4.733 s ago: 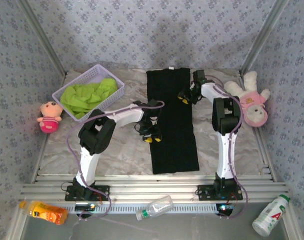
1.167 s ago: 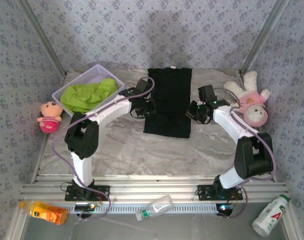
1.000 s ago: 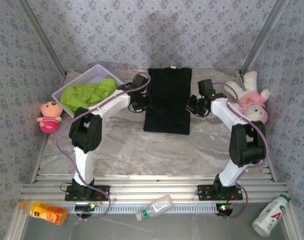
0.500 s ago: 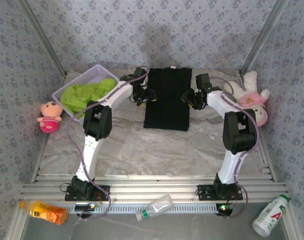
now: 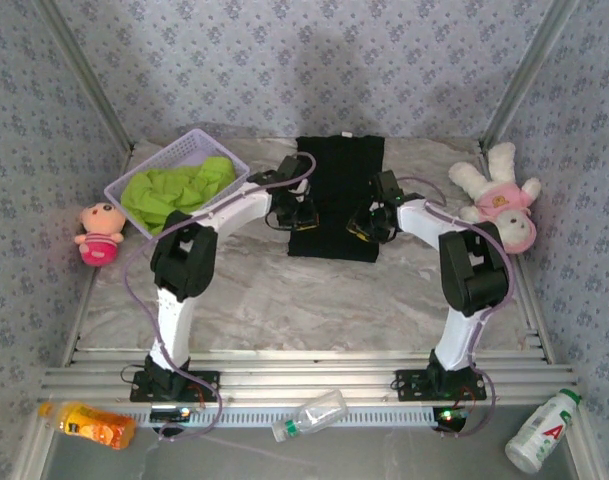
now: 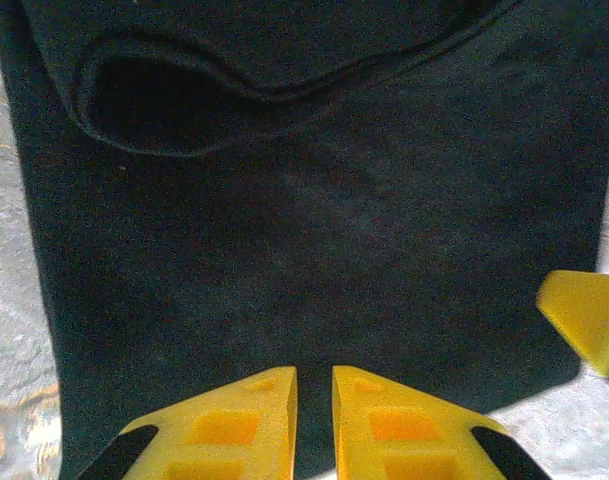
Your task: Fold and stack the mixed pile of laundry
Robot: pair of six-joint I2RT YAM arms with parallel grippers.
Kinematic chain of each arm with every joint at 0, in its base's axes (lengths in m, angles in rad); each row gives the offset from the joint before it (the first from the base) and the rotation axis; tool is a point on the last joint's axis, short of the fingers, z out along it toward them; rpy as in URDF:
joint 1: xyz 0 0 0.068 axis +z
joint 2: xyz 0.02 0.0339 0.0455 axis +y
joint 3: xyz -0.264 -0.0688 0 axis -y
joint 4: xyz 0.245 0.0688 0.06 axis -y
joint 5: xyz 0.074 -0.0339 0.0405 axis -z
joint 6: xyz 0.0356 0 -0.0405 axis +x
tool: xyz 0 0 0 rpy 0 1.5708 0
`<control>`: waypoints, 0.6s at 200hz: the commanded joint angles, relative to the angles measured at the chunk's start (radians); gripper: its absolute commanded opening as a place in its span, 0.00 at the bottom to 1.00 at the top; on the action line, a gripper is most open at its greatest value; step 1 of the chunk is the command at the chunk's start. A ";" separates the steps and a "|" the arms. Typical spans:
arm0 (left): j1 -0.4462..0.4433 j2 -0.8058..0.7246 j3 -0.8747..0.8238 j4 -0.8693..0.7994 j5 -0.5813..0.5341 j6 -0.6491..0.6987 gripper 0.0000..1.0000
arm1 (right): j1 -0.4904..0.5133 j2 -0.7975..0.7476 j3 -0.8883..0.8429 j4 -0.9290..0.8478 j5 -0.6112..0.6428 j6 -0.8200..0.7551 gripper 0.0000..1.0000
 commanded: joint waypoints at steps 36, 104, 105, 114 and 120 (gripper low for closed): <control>-0.028 -0.021 -0.263 0.026 -0.078 -0.030 0.17 | 0.013 -0.011 -0.167 0.004 -0.023 -0.013 0.28; -0.219 -0.350 -0.633 -0.041 -0.131 -0.134 0.18 | 0.094 -0.403 -0.515 -0.049 -0.040 0.039 0.28; -0.223 -0.355 -0.637 -0.043 -0.133 -0.135 0.18 | 0.095 -0.410 -0.519 -0.051 -0.040 0.042 0.28; -0.239 -0.394 -0.656 -0.062 -0.149 -0.152 0.19 | 0.112 -0.470 -0.549 -0.059 -0.045 0.065 0.28; -0.246 -0.416 -0.662 -0.071 -0.158 -0.161 0.20 | 0.121 -0.503 -0.563 -0.058 -0.048 0.077 0.29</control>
